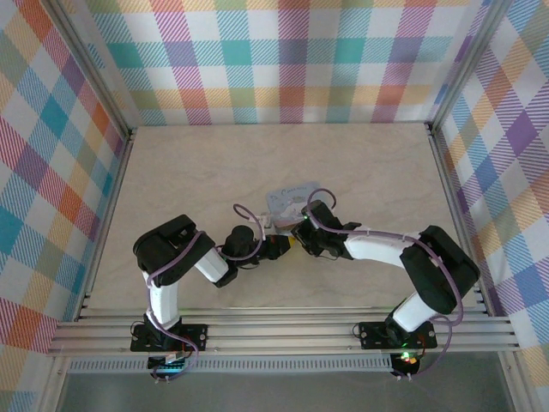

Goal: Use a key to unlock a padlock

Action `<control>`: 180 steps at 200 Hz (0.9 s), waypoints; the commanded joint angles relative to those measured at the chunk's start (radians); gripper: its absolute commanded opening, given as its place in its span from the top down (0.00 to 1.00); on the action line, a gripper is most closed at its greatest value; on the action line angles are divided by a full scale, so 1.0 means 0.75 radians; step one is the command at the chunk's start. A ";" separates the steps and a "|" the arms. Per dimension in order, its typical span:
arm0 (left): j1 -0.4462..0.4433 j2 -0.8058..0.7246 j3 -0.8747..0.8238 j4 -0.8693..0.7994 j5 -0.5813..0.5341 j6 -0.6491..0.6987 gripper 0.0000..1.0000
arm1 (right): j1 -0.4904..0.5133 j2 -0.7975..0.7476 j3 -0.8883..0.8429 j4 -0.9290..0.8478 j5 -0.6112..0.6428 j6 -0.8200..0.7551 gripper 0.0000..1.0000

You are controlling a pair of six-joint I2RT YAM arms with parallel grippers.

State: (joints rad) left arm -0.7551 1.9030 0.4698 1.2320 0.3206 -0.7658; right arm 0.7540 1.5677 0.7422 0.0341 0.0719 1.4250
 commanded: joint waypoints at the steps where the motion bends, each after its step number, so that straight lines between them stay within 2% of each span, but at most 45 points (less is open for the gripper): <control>1: 0.018 -0.042 0.082 0.166 -0.007 0.025 1.00 | 0.077 0.012 0.038 -0.003 -0.143 -0.021 1.00; 24: 0.019 -0.112 0.040 0.154 0.006 0.135 1.00 | 0.076 0.010 0.026 -0.016 -0.188 -0.042 1.00; 37: 0.006 -0.167 0.011 0.113 -0.002 0.269 1.00 | 0.075 0.015 0.037 -0.024 -0.239 -0.057 1.00; 57: -0.041 -0.236 0.015 -0.077 -0.042 0.529 1.00 | 0.075 0.034 0.076 -0.061 -0.311 -0.072 1.00; 74: -0.068 -0.245 0.014 -0.116 -0.072 0.630 1.00 | 0.075 0.036 0.076 -0.051 -0.344 -0.054 1.00; 103: -0.069 -0.219 0.013 -0.076 -0.080 0.538 1.00 | 0.075 0.034 0.073 -0.035 -0.345 -0.027 1.00; 133: -0.022 -0.106 0.000 0.109 -0.029 0.267 1.00 | 0.079 0.061 0.061 0.036 -0.359 0.022 1.00; 143: -0.016 -0.081 -0.010 0.153 -0.014 0.235 0.85 | 0.081 0.071 0.068 0.036 -0.364 0.025 1.00; 152: -0.015 -0.070 -0.008 0.143 0.007 0.253 0.80 | 0.081 0.074 0.076 0.031 -0.369 0.019 1.00; 161: -0.015 -0.058 -0.009 0.151 0.025 0.257 0.81 | 0.080 0.075 0.091 0.009 -0.371 0.012 1.00; 180: -0.013 -0.042 0.002 0.153 0.061 0.254 0.94 | 0.079 0.070 0.106 -0.025 -0.369 -0.001 1.00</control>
State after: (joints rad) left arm -0.7589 1.8530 0.4393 1.1782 0.2981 -0.5522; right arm 0.7609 1.6028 0.7818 0.0154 -0.0189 1.4147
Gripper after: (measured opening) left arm 0.127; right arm 0.232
